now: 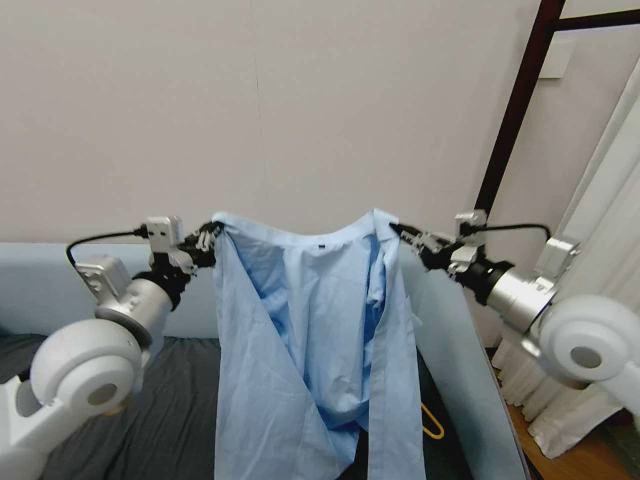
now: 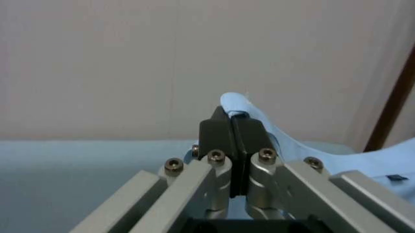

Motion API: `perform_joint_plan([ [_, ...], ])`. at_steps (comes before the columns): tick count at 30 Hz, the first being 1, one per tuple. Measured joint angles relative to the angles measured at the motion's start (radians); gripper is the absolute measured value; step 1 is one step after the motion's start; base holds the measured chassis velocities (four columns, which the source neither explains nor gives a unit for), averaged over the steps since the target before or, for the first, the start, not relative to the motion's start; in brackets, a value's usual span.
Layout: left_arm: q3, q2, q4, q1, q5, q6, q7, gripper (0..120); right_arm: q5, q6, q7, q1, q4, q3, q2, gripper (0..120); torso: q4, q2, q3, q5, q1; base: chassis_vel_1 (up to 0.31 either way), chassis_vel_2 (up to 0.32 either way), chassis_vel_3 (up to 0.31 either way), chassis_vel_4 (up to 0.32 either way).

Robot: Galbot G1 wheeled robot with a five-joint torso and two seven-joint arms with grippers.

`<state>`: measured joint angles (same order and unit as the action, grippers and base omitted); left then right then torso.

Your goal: Pick up the clothes from the sofa and hang them on the clothes hanger.

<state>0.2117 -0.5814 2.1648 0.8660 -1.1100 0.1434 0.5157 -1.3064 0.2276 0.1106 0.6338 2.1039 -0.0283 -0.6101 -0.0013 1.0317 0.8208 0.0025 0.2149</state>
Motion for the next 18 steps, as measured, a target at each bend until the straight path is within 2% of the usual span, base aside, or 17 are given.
perform_joint_plan([
  [1,-0.013,-0.027,-0.036,0.008,0.032,-0.008,-0.005,0,0.035,-0.001,-0.004,0.015,-0.020,0.014,-0.026,0,0.0001,0.000,0.000,0.0001,0.000,0.000,0.000,0.000,0.000],
  [2,-0.013,-0.027,-0.036,0.008,0.032,-0.008,-0.005,0,0.035,-0.001,-0.004,0.015,-0.020,0.014,-0.026,0,0.0001,0.000,0.000,0.0001,0.000,0.000,0.000,0.000,0.000],
  [5,-0.067,-0.121,-0.150,0.011,0.120,-0.031,-0.022,0,0.134,-0.018,-0.021,0.044,-0.099,0.058,-0.096,0,-0.0003,0.000,0.000,-0.0001,0.000,0.000,0.000,0.000,0.000],
  [6,-0.067,-0.121,-0.150,0.011,0.120,-0.031,-0.022,0,0.134,-0.018,-0.021,0.044,-0.099,0.058,-0.096,0,-0.0003,0.000,0.000,-0.0001,0.000,0.000,0.000,0.000,0.000],
  [11,-0.194,-0.267,-0.335,0.008,0.246,-0.086,-0.051,0,0.280,-0.069,-0.052,0.089,-0.279,0.164,-0.214,0,-0.0002,0.000,0.000,0.0003,0.000,0.000,0.000,0.000,0.000],
  [12,-0.194,-0.267,-0.335,0.008,0.246,-0.086,-0.051,0,0.280,-0.069,-0.052,0.089,-0.279,0.164,-0.214,0,-0.0002,0.000,0.000,0.0003,0.000,0.000,0.000,0.000,0.000],
  [17,-0.267,-0.407,-0.546,0.018,0.366,-0.156,-0.099,0,0.426,-0.116,-0.092,0.129,-0.455,0.227,-0.335,0,-0.0001,0.000,0.000,0.0002,0.000,0.000,0.000,0.000,0.000],
  [18,-0.267,-0.407,-0.546,0.018,0.366,-0.156,-0.099,0,0.426,-0.116,-0.092,0.129,-0.455,0.227,-0.335,0,-0.0001,0.000,0.000,0.0002,0.000,0.000,0.000,0.000,0.000],
])
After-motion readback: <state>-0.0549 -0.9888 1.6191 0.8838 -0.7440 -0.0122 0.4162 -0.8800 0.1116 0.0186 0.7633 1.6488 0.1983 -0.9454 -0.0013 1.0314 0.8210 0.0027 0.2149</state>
